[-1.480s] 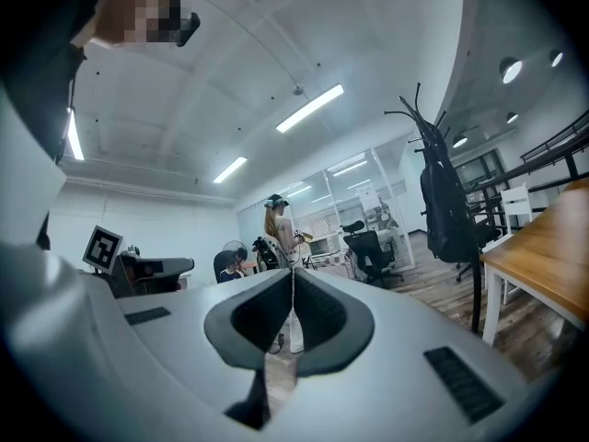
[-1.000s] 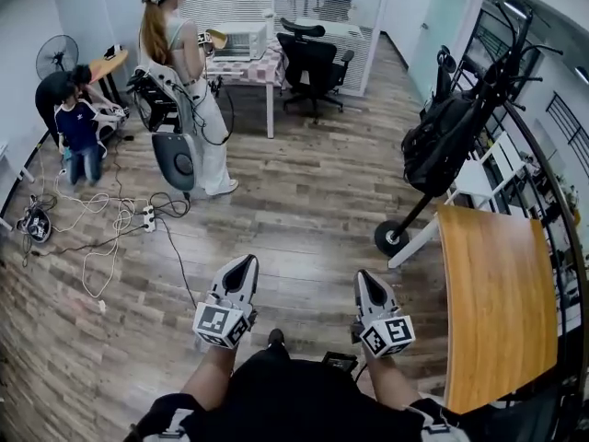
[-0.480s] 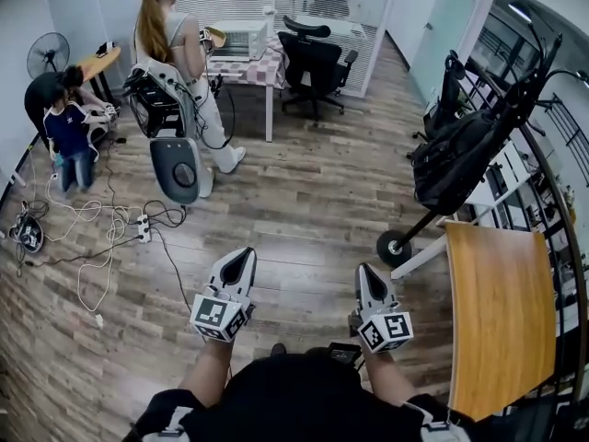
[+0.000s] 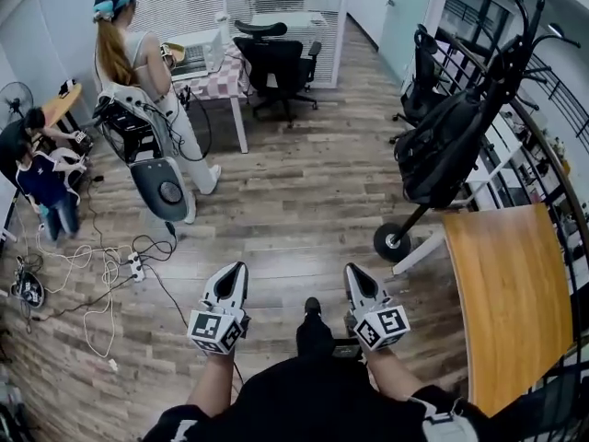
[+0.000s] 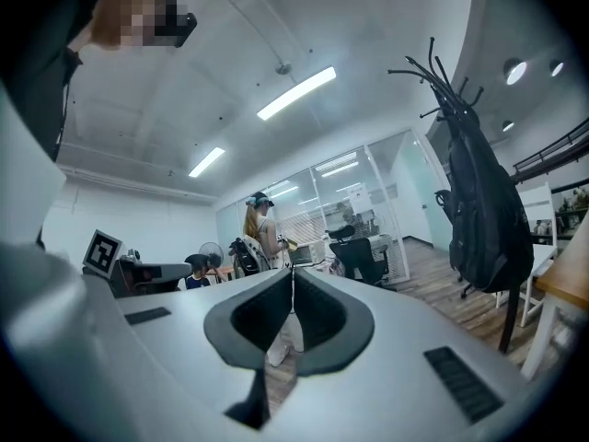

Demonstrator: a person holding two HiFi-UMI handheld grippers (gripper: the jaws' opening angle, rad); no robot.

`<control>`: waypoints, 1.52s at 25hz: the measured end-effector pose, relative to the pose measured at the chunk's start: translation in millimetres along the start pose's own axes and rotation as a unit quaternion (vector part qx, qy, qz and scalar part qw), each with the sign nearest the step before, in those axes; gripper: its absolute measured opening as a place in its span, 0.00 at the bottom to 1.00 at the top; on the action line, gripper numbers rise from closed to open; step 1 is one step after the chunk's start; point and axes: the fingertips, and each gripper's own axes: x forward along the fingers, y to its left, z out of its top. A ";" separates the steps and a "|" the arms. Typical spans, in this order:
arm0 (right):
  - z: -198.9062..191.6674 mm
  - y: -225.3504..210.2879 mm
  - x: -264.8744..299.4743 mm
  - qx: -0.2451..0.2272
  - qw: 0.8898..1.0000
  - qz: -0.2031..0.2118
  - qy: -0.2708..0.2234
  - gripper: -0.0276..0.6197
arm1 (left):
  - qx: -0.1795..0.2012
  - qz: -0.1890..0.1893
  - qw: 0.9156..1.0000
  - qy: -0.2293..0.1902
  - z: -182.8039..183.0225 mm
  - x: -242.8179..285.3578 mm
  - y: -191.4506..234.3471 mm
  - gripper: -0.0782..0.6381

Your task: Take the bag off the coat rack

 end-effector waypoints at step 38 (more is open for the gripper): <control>46.2 -201.2 279.6 -0.002 0.999 0.049 0.009 0.09 | 0.010 0.053 0.998 0.032 13.5 308.3 134.2 0.13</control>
